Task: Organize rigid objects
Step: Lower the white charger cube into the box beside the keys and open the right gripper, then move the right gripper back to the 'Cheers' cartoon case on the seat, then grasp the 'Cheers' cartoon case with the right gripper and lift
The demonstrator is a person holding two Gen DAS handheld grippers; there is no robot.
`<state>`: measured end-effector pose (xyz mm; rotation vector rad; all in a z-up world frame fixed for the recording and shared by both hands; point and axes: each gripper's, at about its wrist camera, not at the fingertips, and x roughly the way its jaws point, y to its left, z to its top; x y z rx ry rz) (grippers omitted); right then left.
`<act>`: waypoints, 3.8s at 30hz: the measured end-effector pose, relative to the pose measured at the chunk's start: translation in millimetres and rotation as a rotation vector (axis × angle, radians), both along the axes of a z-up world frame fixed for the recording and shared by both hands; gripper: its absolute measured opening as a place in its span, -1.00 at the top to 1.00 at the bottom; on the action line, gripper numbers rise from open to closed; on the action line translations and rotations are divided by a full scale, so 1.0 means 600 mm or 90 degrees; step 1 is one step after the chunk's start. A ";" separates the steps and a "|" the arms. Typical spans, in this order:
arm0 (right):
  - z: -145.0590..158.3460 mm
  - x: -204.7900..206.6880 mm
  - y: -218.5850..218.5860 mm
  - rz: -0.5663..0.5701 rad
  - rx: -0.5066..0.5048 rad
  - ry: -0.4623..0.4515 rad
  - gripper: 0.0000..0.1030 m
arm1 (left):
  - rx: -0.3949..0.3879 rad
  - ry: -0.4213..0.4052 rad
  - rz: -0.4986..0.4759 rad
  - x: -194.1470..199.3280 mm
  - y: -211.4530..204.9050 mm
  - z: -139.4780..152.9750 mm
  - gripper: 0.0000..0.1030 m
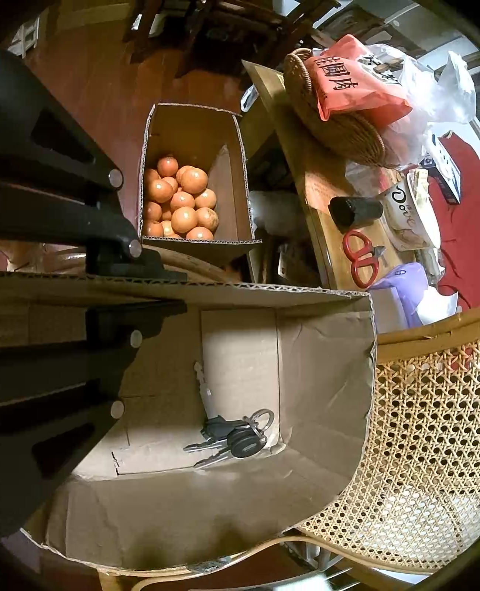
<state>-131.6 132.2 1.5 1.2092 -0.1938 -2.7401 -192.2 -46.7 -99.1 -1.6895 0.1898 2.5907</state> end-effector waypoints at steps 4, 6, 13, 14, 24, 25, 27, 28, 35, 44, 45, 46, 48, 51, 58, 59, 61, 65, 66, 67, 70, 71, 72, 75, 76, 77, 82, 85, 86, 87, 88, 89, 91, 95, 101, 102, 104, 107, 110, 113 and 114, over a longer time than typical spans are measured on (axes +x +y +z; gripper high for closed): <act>-0.011 -0.017 -0.023 0.018 -0.007 -0.006 -0.08 | -0.006 0.002 -0.002 0.000 0.000 0.000 0.86; -0.020 -0.027 -0.032 0.027 -0.005 -0.016 -0.08 | -0.007 0.002 -0.002 0.001 0.001 0.000 0.86; -0.059 -0.058 -0.057 0.048 0.016 -0.059 -0.08 | -0.009 0.003 -0.002 0.002 0.004 -0.001 0.86; -0.063 -0.061 -0.060 0.051 0.019 -0.063 -0.08 | -0.009 0.002 -0.002 0.002 0.003 -0.001 0.86; -0.084 -0.092 -0.080 0.096 0.045 -0.105 0.47 | -0.012 0.003 -0.004 0.003 0.007 -0.003 0.86; -0.084 -0.093 -0.080 0.094 0.044 -0.106 0.47 | -0.011 0.002 -0.004 0.003 0.007 -0.003 0.86; -0.081 -0.092 -0.075 0.085 0.042 -0.099 0.47 | -0.012 0.001 -0.005 0.004 0.007 -0.003 0.85; -0.080 -0.091 -0.071 0.081 0.038 -0.101 0.47 | -0.010 0.002 -0.007 0.005 0.008 -0.003 0.86; -0.058 -0.081 -0.043 0.065 -0.001 -0.087 0.47 | -0.005 -0.002 -0.003 0.007 0.007 -0.003 0.85; 0.006 -0.042 -0.009 0.054 0.004 -0.021 -0.31 | -0.007 -0.003 -0.004 0.007 0.007 -0.003 0.85; 0.011 -0.037 -0.003 0.053 0.010 -0.017 -0.42 | -0.006 -0.003 -0.004 0.008 0.007 -0.004 0.85; 0.015 -0.034 0.002 0.052 0.015 -0.014 -0.50 | -0.006 -0.003 -0.004 0.008 0.008 -0.004 0.85; 0.023 -0.024 0.013 0.047 0.034 0.002 -0.75 | -0.008 -0.002 -0.005 0.008 0.008 -0.004 0.85; 0.026 -0.015 0.034 0.035 0.060 0.004 -0.79 | -0.008 -0.003 -0.006 0.006 0.008 -0.005 0.85; 0.014 -0.011 0.088 0.004 0.063 -0.019 -0.79 | -0.006 -0.003 -0.004 0.005 0.008 -0.006 0.85; 0.010 -0.010 0.096 0.000 0.069 -0.023 -0.79 | -0.006 -0.003 -0.005 0.005 0.008 -0.006 0.85; 0.001 -0.012 0.108 -0.010 0.085 -0.031 -0.79 | -0.004 -0.003 -0.003 0.005 0.007 -0.006 0.85; -0.021 -0.015 0.138 -0.039 0.105 -0.055 -0.79 | -0.001 -0.004 -0.003 0.006 0.007 -0.006 0.84; -0.028 -0.016 0.149 -0.048 0.108 -0.064 -0.79 | -0.001 -0.004 -0.004 0.006 0.008 -0.006 0.85; -0.033 -0.014 0.158 -0.054 0.109 -0.072 -0.79 | -0.001 -0.004 -0.004 0.005 0.007 -0.005 0.85; -0.048 -0.012 0.183 -0.076 0.114 -0.094 -0.79 | 0.003 -0.006 -0.002 0.005 0.006 -0.006 0.86; -0.052 -0.011 0.190 -0.082 0.116 -0.101 -0.79 | 0.005 -0.007 0.000 0.005 0.005 -0.005 0.86; -0.057 -0.011 0.200 -0.091 0.117 -0.108 -0.79 | 0.006 -0.007 0.001 0.005 0.004 -0.005 0.86; -0.071 -0.008 0.222 -0.111 0.119 -0.125 -0.79 | 0.002 -0.007 0.000 0.005 0.006 -0.006 0.86; -0.077 -0.008 0.227 -0.118 0.122 -0.132 -0.79 | 0.001 -0.006 -0.001 0.005 0.007 -0.006 0.86; -0.081 -0.008 0.233 -0.124 0.126 -0.138 -0.79 | 0.000 -0.006 -0.001 0.005 0.006 -0.006 0.86; -0.106 -0.003 0.255 -0.139 0.128 -0.173 -0.79 | 0.003 -0.007 -0.002 0.006 0.006 -0.006 0.85; -0.119 -0.004 0.265 -0.144 0.131 -0.192 -0.79 | 0.001 -0.008 -0.001 0.005 0.004 -0.006 0.85; -0.124 -0.005 0.268 -0.148 0.135 -0.201 -0.79 | 0.001 -0.008 0.000 0.005 0.004 -0.006 0.85; -0.129 -0.005 0.271 -0.151 0.137 -0.208 -0.79 | 0.003 -0.009 0.000 0.005 0.004 -0.006 0.85; -0.134 -0.006 0.275 -0.154 0.137 -0.217 -0.79 | 0.003 -0.010 0.000 0.004 0.004 -0.007 0.85; -0.137 -0.007 0.277 -0.155 0.136 -0.223 -0.79 | 0.003 -0.011 0.000 0.004 0.004 -0.007 0.85; -0.145 -0.007 0.280 -0.157 0.135 -0.236 -0.79 | 0.003 -0.011 0.000 0.003 0.004 -0.008 0.85; -0.155 -0.010 0.286 -0.164 0.135 -0.249 -0.78 | 0.002 -0.011 0.000 0.003 0.004 -0.008 0.85; -0.167 -0.016 0.292 -0.162 0.103 -0.258 -0.26 | 0.003 -0.011 0.000 0.003 0.004 -0.008 0.85; -0.167 -0.017 0.291 -0.163 0.105 -0.254 -0.26 | 0.003 -0.012 0.000 0.003 0.004 -0.008 0.85; -0.167 -0.018 0.286 -0.161 0.114 -0.251 -0.25 | 0.003 -0.011 0.000 0.004 0.004 -0.008 0.85; -0.165 -0.017 0.281 -0.170 0.130 -0.250 -0.25 | 0.003 -0.011 0.000 0.003 0.004 -0.008 0.85; -0.148 -0.014 0.276 -0.172 0.132 -0.228 -0.24 | 0.003 -0.011 0.000 0.003 0.005 -0.008 0.86; -0.122 -0.008 0.271 -0.168 0.118 -0.193 -0.24 | 0.001 -0.011 -0.002 0.003 0.005 -0.008 0.86; -0.112 -0.006 0.268 -0.165 0.111 -0.180 -0.24 | 0.001 -0.011 -0.002 0.003 0.005 -0.008 0.86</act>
